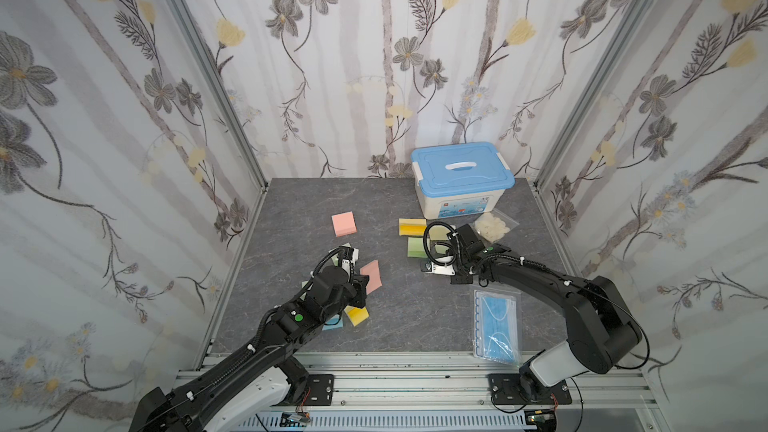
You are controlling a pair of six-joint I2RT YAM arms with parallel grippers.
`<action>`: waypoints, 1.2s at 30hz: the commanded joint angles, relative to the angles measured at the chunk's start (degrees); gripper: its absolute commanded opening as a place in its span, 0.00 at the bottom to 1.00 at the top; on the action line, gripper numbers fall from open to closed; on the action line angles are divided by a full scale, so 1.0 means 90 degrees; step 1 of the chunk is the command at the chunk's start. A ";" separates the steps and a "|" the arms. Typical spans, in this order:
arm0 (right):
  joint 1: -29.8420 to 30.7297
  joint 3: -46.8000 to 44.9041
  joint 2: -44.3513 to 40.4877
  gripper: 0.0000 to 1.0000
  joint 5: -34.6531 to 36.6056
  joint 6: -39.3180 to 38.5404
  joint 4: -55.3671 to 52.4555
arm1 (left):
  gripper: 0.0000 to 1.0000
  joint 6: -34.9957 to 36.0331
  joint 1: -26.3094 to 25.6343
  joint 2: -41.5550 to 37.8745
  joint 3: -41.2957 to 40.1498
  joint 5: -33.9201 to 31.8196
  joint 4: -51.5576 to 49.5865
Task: Tear off pages from different memo pads
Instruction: Place the paper at the center of the board.
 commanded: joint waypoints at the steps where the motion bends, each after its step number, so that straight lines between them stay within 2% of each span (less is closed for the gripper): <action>1: -0.0084 0.0046 0.0119 0.00 -0.0113 -0.0246 0.0057 | 0.00 -0.0070 0.0006 -0.0014 -0.0008 -0.0036 0.0081; 6: -0.0303 0.0042 0.0481 0.00 0.0231 -0.0140 0.0441 | 0.00 -0.0092 0.0011 0.0019 -0.0008 0.0049 0.0129; 12: -0.0523 -0.0118 0.0515 0.00 -0.0045 -0.0022 0.0921 | 0.00 -0.0095 0.0004 0.0040 -0.0027 0.0088 0.0166; 13: -0.0535 -0.0115 0.0558 0.02 -0.0099 0.0032 0.0927 | 0.00 -0.0102 0.0008 0.0056 -0.0026 0.0097 0.0178; 14: -0.0536 -0.0108 0.0596 0.12 -0.0138 0.0099 0.0918 | 0.00 -0.0102 0.0006 0.0064 -0.0028 0.0107 0.0189; 16: -0.0535 -0.0075 0.0696 0.43 -0.0289 0.0176 0.0673 | 0.00 -0.0102 0.0006 0.0091 -0.0029 0.0145 0.0211; 17: -0.0526 -0.0040 0.0722 0.48 -0.0412 0.0176 0.0503 | 0.00 -0.0100 0.0005 0.0123 -0.0028 0.0170 0.0234; 22: -0.0394 0.0302 0.0545 0.52 -0.1183 0.0199 -0.0794 | 0.00 -0.0151 0.0007 0.0292 -0.0026 0.0371 0.0374; 26: -0.0164 0.0499 -0.0371 0.54 -0.1463 0.0605 -0.1090 | 0.00 -0.0349 0.0007 0.0572 0.0019 0.0727 0.0633; 27: -0.0114 0.0568 -0.0646 0.60 -0.1421 0.0863 -0.1066 | 0.00 -0.0424 0.0004 0.0690 0.0073 0.0835 0.0696; 28: -0.0085 0.0669 -0.0905 0.77 -0.1307 0.1284 -0.0994 | 0.00 -0.0494 0.0011 0.0837 0.0147 0.0958 0.0743; 29: -0.0064 0.0752 -0.1107 0.99 -0.1164 0.1755 -0.0889 | 0.00 -0.0544 0.0007 0.0976 0.0237 0.1040 0.0749; 32: -0.0059 0.0803 -0.1873 1.00 -0.0646 0.3529 -0.0410 | 0.00 -0.0656 0.0007 0.1574 0.0633 0.1323 0.0746; 36: -0.0110 -0.0087 -0.3205 1.00 0.0592 0.5805 0.0695 | 0.00 -0.0931 0.0006 0.2531 0.1171 0.1686 0.0753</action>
